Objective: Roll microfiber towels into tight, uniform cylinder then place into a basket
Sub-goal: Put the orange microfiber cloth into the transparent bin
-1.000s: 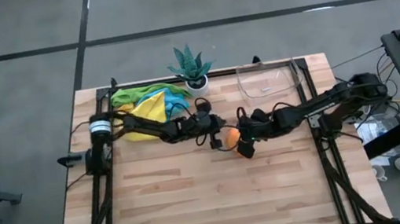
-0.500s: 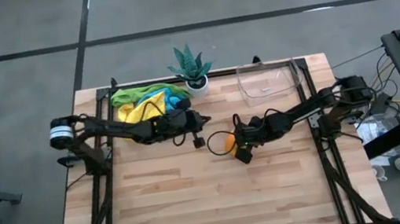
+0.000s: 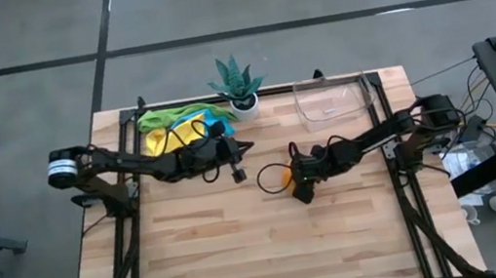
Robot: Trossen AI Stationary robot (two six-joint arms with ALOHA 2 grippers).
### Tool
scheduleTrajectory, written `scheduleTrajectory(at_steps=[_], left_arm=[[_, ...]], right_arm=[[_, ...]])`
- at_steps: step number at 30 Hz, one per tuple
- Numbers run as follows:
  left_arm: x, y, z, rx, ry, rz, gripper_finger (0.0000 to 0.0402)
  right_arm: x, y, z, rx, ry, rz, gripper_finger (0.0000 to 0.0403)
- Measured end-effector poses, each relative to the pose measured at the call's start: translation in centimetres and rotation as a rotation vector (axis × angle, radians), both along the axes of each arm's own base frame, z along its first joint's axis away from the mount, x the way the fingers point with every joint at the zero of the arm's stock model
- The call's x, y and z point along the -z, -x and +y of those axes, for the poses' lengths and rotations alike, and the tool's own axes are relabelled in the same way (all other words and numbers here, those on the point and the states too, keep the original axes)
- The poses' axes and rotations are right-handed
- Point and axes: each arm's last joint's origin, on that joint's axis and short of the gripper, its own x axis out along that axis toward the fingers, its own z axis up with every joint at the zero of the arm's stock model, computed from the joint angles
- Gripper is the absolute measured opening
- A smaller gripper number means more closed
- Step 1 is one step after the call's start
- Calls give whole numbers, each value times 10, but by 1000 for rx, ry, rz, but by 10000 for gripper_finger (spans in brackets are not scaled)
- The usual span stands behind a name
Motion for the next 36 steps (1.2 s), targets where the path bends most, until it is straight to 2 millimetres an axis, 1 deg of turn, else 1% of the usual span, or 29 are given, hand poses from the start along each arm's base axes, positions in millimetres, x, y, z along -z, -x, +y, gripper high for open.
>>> scheduleTrajectory(at_steps=[4, 5, 8, 10, 16, 18, 20, 23, 26, 28, 32, 36], left_arm=[[-3, 2, 0, -2, -1, -11, 0], [-3, 3, 0, -2, -1, -8, 0], [-5, 5, -1, -4, -2, -16, 0], [-6, 6, -1, -4, -2, -20, 0], [-6, 7, -1, -8, 15, -28, 0], [-6, 7, -1, -9, 20, -30, 0], [-6, 7, -1, -9, 20, -30, 0], [-7, 7, -1, -10, 21, -31, 0], [-7, 7, -1, -10, 22, -32, 0], [-7, 7, -1, -10, 23, -32, 0], [-7, 7, -1, -9, 23, -32, 0], [-7, 7, -1, -9, 23, -32, 0]], right_arm=[[-13, 6, 1, -9, 16, -22, 60], [-17, 8, 1, -8, 21, -31, 40], [-36, 15, -1, 21, 88, -79, 39], [-56, 23, -4, 56, 157, -127, 39], [-116, 59, -21, 230, 353, -357, 39], [-128, 73, -31, 303, 417, -401, 39], [-134, 83, -43, 372, 460, -420, 39], [-135, 97, -63, 466, 493, -387, 39], [-129, 108, -84, 550, 529, -301, 39], [-124, 113, -100, 602, 523, -257, 39], [-105, 124, -132, 678, 469, -135, 39], [-83, 131, -162, 743, 390, -76, 39]])
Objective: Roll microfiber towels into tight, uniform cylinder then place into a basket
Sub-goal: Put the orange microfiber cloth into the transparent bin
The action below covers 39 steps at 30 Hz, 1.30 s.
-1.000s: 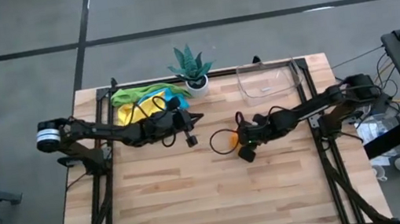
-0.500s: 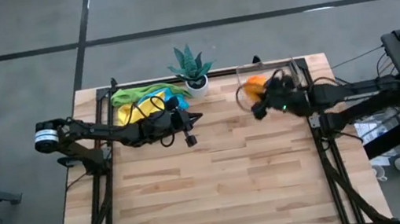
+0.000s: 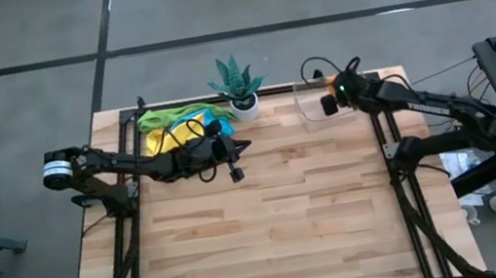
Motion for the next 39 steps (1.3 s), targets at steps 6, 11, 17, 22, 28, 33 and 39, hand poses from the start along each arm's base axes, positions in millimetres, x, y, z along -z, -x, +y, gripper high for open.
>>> scheduleTrajectory(at_steps=[6, 11, 17, 22, 28, 33, 39], left_arm=[[0, 0, 0, 4, 1, 0, 0], [0, 0, 0, 6, 1, 0, 0], [0, 0, 0, 7, 1, 1, 0], [1, 0, 0, 3, 22, 3, 0], [2, 0, 0, 3, 25, 6, 0], [2, 0, 0, 3, 25, 6, 0], [4, 0, 0, 3, 30, 28, 0]], right_arm=[[24, 6, -29, 79, -49, 149, 39], [31, -2, -41, 76, -67, 257, 39], [47, -10, -50, 65, -148, 262, 39], [54, -15, -56, 66, -157, 214, 39], [58, -11, -54, 138, -179, 226, 39], [58, -10, -54, 198, -178, 197, 56], [68, -11, -54, 216, -219, 209, 99]])
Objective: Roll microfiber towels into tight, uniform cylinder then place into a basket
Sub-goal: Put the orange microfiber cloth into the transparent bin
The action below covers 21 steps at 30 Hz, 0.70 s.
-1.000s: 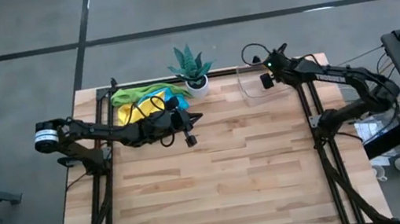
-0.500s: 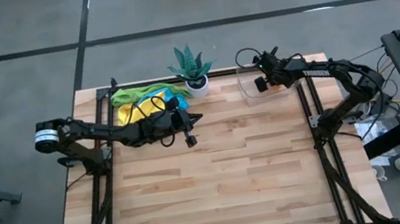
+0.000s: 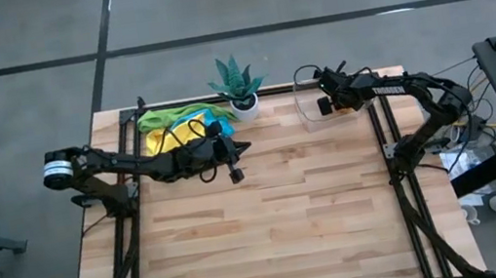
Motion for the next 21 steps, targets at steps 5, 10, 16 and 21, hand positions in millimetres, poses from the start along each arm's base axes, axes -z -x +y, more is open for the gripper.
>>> scheduleTrajectory(at_steps=[5, 10, 16, 21], left_arm=[[0, 0, 0, 0, 0, 0, 0], [0, 0, 0, 0, -1, -1, 0], [-1, 0, 0, 0, -2, -5, 0], [-1, 0, 0, 0, -1, -5, 0]], right_arm=[[6, -1, -1, 0, -19, 19, 127], [-1, 3, 1, -4, 7, 57, 165], [-19, 9, 7, 5, 54, 51, 214], [-28, 10, 10, 14, 60, -21, 244]])
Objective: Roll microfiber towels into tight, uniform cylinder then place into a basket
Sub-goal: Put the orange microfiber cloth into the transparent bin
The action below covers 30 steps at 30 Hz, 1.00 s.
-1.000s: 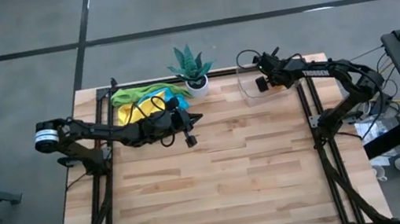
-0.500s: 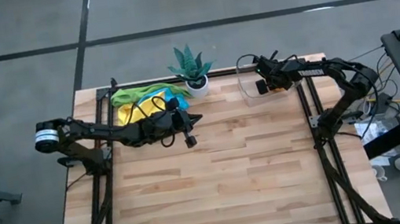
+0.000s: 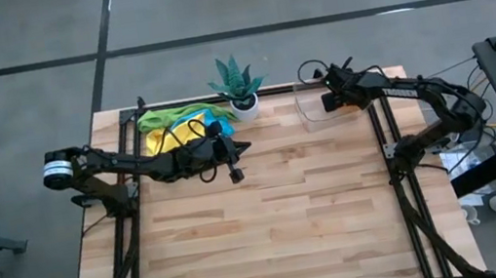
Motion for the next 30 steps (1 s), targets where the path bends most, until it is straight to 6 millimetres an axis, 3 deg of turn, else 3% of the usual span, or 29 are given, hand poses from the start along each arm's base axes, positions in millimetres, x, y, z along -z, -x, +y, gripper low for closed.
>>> scheduleTrajectory(at_steps=[17, 30], left_arm=[[1, 0, 0, 10, 4, 5, 0], [0, 0, 0, 11, 4, -4, 0]], right_arm=[[20, -3, -7, 0, -53, 15, 252], [22, -4, -7, -3, -60, 16, 249]])
